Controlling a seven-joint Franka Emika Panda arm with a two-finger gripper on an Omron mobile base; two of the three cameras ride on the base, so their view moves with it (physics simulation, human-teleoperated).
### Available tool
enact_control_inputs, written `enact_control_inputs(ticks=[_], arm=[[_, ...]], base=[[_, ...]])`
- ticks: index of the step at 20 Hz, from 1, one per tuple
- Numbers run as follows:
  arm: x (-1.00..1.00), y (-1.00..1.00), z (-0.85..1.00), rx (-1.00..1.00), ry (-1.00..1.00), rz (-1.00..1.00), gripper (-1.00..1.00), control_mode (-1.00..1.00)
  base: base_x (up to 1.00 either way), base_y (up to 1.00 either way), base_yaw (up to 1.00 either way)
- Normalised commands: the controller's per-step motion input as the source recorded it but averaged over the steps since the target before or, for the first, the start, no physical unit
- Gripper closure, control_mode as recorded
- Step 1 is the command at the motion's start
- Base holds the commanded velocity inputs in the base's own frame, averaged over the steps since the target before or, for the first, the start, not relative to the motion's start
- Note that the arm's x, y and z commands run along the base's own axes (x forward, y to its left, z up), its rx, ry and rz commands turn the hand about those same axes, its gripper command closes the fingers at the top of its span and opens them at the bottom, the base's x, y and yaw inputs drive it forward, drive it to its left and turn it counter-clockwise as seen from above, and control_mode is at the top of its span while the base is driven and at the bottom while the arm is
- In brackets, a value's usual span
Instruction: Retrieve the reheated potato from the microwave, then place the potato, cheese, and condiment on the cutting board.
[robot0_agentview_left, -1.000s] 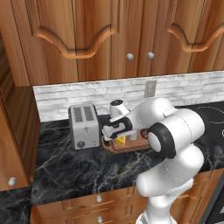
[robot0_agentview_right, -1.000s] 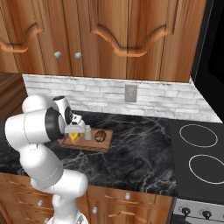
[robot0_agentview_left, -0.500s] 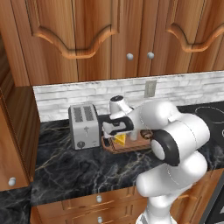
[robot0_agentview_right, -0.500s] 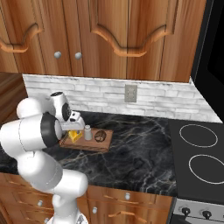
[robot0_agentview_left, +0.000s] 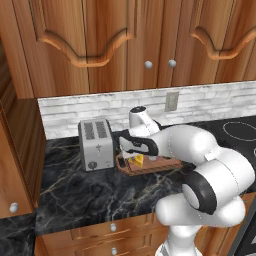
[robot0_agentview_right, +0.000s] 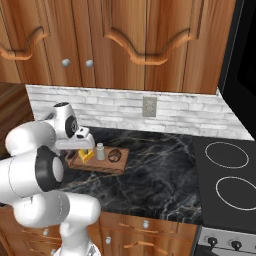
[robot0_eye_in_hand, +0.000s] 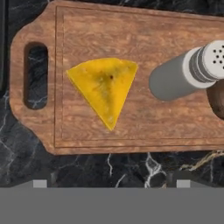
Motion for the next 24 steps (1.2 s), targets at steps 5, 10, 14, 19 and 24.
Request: enact_control_inputs(ticks=[5,10,14,19,24], arm=[[-0.58,-0.22,0.13,0.05,0.00,-0.01,-1.00,-1.00],[-0.52,-0.20,0.23,0.11,0.02,-0.05,-1.00,-1.00],[-0.56,-0.17,0.26,0.02,0.00,-0.02,-1.00,-1.00],[-0.57,-0.16,0.25,0.00,0.00,-0.01,-1.00,-1.00],[-0.66,-0.12,0.16,0.00,-0.05,0.00,-1.00,-1.00]], base=[[0.00,0.00,0.00],[0.00,0.00,0.00],[0.00,0.00,0.00],[0.00,0.00,0.00],[0.00,0.00,0.00]])
